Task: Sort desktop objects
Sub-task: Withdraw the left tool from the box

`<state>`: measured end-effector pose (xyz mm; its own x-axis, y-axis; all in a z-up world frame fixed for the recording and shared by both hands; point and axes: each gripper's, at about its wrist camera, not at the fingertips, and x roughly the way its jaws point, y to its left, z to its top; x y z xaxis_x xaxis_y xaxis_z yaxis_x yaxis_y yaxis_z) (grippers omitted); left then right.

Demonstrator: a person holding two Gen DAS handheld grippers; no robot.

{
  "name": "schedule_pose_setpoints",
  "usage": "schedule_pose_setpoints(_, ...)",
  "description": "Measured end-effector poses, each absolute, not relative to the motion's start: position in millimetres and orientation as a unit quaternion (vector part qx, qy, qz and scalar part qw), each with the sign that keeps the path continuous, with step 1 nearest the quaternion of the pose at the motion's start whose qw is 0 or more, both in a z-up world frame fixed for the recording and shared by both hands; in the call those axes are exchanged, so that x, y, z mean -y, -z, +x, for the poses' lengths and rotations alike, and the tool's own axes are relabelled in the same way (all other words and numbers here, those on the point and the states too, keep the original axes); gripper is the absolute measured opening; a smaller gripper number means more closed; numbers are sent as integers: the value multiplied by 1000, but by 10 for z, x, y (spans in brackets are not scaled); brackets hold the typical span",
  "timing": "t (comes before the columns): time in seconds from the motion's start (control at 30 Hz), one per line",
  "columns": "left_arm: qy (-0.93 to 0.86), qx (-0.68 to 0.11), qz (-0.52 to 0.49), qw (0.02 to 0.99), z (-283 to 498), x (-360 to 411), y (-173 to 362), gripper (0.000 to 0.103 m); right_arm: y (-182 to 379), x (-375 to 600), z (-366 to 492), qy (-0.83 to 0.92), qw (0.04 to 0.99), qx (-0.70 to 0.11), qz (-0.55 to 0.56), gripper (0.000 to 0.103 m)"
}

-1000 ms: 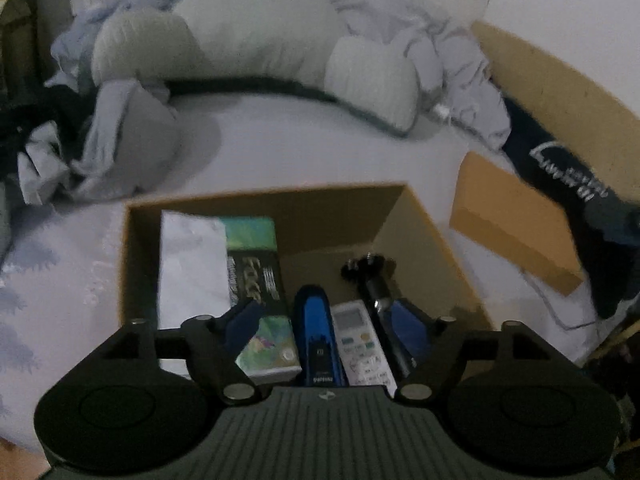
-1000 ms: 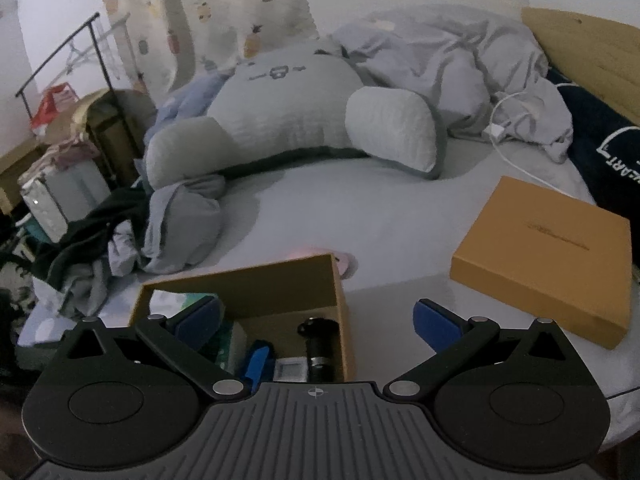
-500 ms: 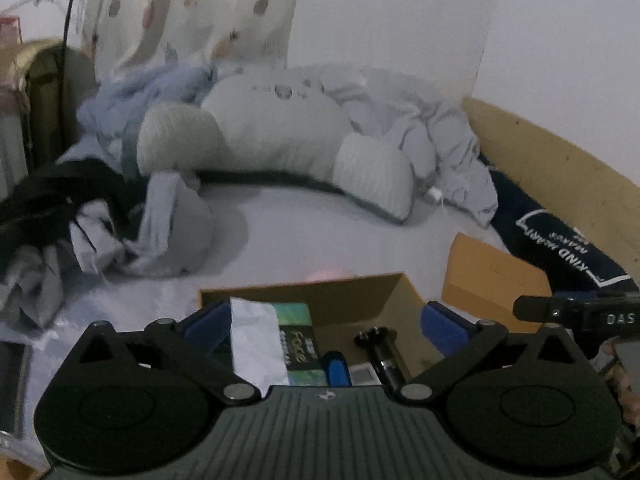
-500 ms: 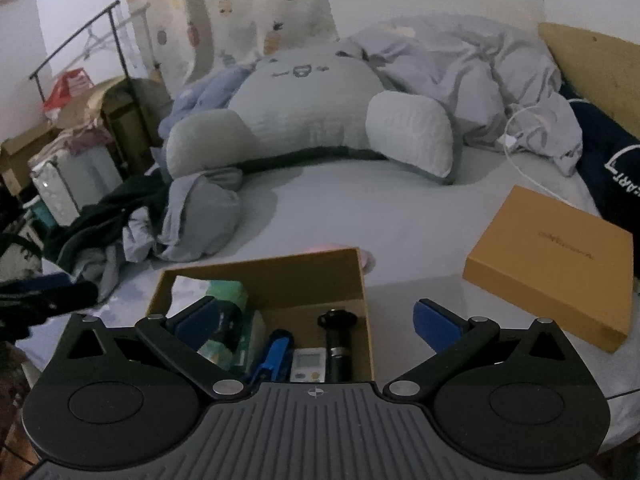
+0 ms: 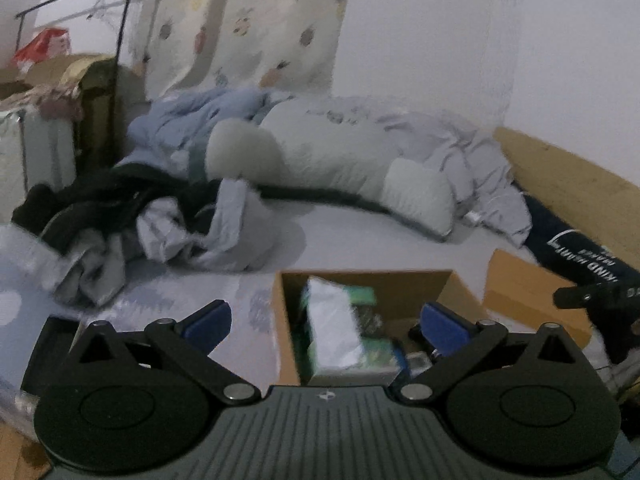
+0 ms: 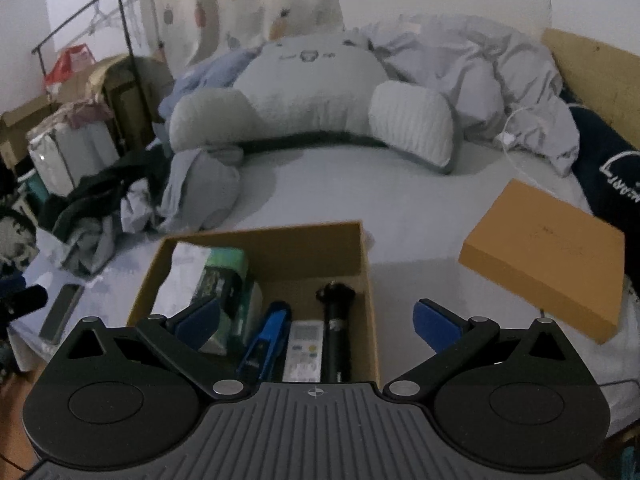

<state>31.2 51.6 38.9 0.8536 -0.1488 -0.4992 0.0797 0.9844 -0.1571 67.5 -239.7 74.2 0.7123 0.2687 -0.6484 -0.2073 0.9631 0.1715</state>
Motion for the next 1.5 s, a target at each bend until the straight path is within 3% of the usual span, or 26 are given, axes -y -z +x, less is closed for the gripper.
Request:
schedule_pose_setpoints(0.87,51,-279,-72,956,496,-509,-277,103,-674,2313,924,-159,918,-364,21,103)
schedule_pose_setpoints(1.5,59,-274,-61,958,1069,-379,-304,103,-879,2159,1932,-215,918,-321,-89,103)
